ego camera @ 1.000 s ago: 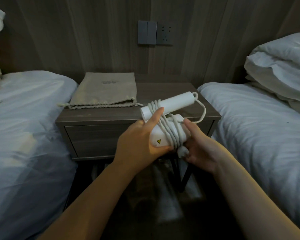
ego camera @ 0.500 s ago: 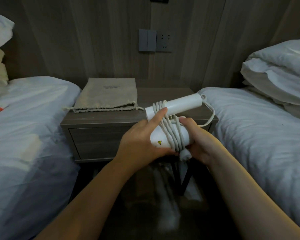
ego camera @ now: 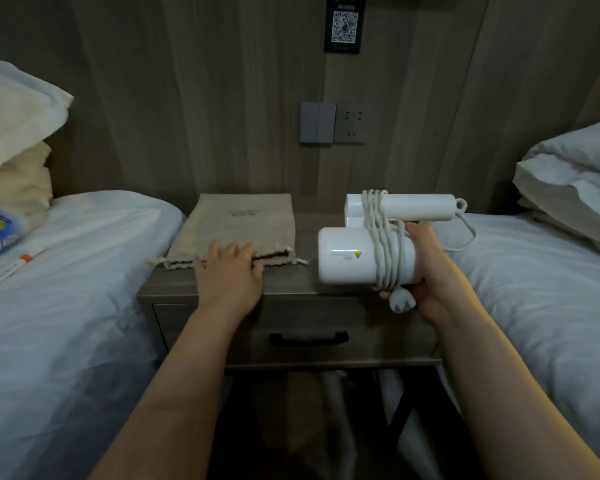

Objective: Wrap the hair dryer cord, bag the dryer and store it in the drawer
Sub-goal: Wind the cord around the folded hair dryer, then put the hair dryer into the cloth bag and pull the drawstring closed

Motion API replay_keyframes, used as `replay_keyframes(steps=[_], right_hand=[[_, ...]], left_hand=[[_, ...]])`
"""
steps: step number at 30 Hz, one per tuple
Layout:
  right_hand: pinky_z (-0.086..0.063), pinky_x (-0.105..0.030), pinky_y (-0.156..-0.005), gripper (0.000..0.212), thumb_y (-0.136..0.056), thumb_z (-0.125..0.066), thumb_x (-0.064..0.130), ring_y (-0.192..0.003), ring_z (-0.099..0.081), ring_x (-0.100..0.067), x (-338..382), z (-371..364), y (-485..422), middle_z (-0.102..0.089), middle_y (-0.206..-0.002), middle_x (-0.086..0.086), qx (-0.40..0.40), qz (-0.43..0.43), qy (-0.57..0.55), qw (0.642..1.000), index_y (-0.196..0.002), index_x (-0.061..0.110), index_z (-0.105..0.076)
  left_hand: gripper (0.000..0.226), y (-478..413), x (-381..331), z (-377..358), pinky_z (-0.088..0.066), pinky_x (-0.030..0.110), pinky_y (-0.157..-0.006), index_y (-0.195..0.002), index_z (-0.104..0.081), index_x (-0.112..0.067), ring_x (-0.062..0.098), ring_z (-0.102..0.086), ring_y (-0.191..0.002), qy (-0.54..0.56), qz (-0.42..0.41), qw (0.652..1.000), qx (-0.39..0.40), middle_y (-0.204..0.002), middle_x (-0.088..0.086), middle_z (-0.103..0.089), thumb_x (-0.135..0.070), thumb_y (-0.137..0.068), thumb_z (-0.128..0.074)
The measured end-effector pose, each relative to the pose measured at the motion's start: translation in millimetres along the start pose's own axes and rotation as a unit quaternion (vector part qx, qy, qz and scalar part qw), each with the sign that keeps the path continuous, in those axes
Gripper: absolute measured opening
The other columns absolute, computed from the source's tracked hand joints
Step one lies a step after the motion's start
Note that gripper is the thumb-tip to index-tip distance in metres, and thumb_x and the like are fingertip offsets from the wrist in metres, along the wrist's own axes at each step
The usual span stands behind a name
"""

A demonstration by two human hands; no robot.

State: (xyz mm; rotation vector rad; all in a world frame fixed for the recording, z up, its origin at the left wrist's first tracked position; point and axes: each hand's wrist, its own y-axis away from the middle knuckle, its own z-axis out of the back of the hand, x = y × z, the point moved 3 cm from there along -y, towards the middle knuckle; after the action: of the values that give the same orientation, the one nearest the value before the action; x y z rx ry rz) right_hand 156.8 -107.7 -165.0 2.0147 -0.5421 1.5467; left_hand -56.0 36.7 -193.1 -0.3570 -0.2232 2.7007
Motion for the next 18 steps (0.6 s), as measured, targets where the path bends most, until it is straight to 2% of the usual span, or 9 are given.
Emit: replay_keyframes(steps=[1, 3, 5, 6, 9, 11, 13, 15, 18], right_hand=[[-0.05, -0.032, -0.049, 0.049, -0.072, -0.055, 0.053, -0.076, -0.065, -0.028, -1.9, 2.5, -2.4, -0.07, -0.086, -0.01, 0.001, -0.004, 0.0, 1.0, -0.104, 0.018, -0.066], [-0.05, -0.033, -0.049, 0.053, -0.071, -0.056, 0.054, -0.078, -0.066, -0.028, -6.1, 6.3, -6.2, -0.071, -0.088, -0.011, 0.004, -0.014, 0.0, 1.0, -0.107, 0.017, -0.066], [-0.05, -0.033, -0.049, 0.052, -0.071, -0.056, 0.053, -0.077, -0.066, -0.028, -9.6, 9.8, -7.2, -0.07, -0.085, -0.01, 0.005, -0.02, 0.001, 1.0, -0.107, 0.017, -0.066], [-0.05, -0.032, -0.049, 0.052, -0.072, -0.055, 0.053, -0.077, -0.065, -0.027, -10.3, 11.2, -6.3, -0.07, -0.085, -0.01, 0.005, -0.024, 0.0, 1.0, -0.108, 0.017, -0.066], [-0.049, -0.031, -0.049, 0.053, -0.073, -0.054, 0.054, -0.076, -0.064, -0.027, -13.6, 16.9, -3.4, -0.07, -0.086, -0.009, 0.006, -0.03, -0.011, 0.999, -0.11, 0.017, -0.066], [-0.049, -0.03, -0.048, 0.051, -0.074, -0.052, 0.055, -0.072, -0.064, -0.026, -14.3, 22.0, -0.3, -0.07, -0.081, -0.007, 0.008, -0.033, -0.01, 0.999, -0.106, 0.018, -0.067], [-0.048, -0.03, -0.049, 0.045, -0.077, -0.049, 0.056, -0.068, -0.064, -0.025, -13.7, 26.7, 3.6, -0.069, -0.076, -0.005, 0.009, -0.039, -0.005, 0.999, -0.101, 0.021, -0.067], [-0.049, -0.031, -0.049, 0.046, -0.08, -0.047, 0.058, -0.068, -0.064, -0.026, -13.3, 31.6, 8.1, -0.07, -0.079, -0.006, 0.014, -0.041, -0.008, 0.999, -0.102, 0.022, -0.066], [-0.05, -0.034, -0.05, 0.051, -0.084, -0.043, 0.059, -0.076, -0.065, -0.031, -14.5, 37.8, 12.1, -0.071, -0.094, -0.011, 0.018, -0.046, -0.032, 0.998, -0.113, 0.022, -0.062]], left_hand=[[0.045, -1.2, 6.0, -3.8, -0.011, 0.056, -0.112, -0.141, -0.034, -0.024, 0.032, -0.017, -0.14, -0.014, 0.023, 0.999, 0.017, -0.147, 0.005, -0.036, -0.035, -0.097, -0.033], [0.04, -0.4, 7.2, -3.2, -0.024, 0.051, -0.109, -0.133, -0.047, -0.021, 0.033, -0.037, -0.127, -0.053, 0.016, 0.998, -0.01, -0.134, 0.009, -0.049, -0.03, -0.096, -0.035], [0.031, 2.8, -7.9, 1.5, -0.039, 0.041, -0.096, -0.117, -0.061, -0.02, 0.03, -0.051, -0.106, -0.065, -0.041, 0.996, -0.055, -0.113, 0.008, -0.059, -0.024, -0.092, -0.042], [0.03, 5.4, -18.7, 3.2, -0.042, 0.037, -0.092, -0.115, -0.063, -0.021, 0.027, -0.053, -0.103, -0.024, -0.072, 0.996, -0.056, -0.11, 0.006, -0.061, -0.023, -0.091, -0.046], [0.035, 17.2, -47.3, 6.5, -0.042, 0.029, -0.091, -0.122, -0.061, -0.024, 0.02, -0.055, -0.108, 0.124, -0.13, 0.984, 0.0, -0.117, 0.001, -0.063, -0.026, -0.088, -0.058], [0.041, 21.1, -52.9, 9.7, -0.043, 0.03, -0.09, -0.124, -0.058, -0.024, 0.019, -0.053, -0.108, 0.109, -0.144, 0.983, 0.009, -0.116, 0.001, -0.062, -0.031, -0.084, -0.063], [0.042, 23.0, -48.2, 15.0, -0.044, 0.032, -0.088, -0.121, -0.059, -0.024, 0.021, -0.051, -0.107, 0.049, -0.126, 0.991, 0.008, -0.113, 0.002, -0.059, -0.036, -0.081, -0.066], [0.035, 24.9, -42.2, 18.5, -0.044, 0.031, -0.085, -0.113, -0.063, -0.023, 0.02, -0.055, -0.104, 0.043, -0.096, 0.994, 0.025, -0.111, 0.002, -0.06, -0.036, -0.08, -0.068], [0.017, 30.7, -37.4, 19.8, -0.044, 0.025, -0.068, -0.09, -0.069, -0.02, 0.016, -0.06, -0.075, 0.124, -0.049, 0.991, 0.034, -0.086, 0.0, -0.067, -0.034, -0.081, -0.068]])
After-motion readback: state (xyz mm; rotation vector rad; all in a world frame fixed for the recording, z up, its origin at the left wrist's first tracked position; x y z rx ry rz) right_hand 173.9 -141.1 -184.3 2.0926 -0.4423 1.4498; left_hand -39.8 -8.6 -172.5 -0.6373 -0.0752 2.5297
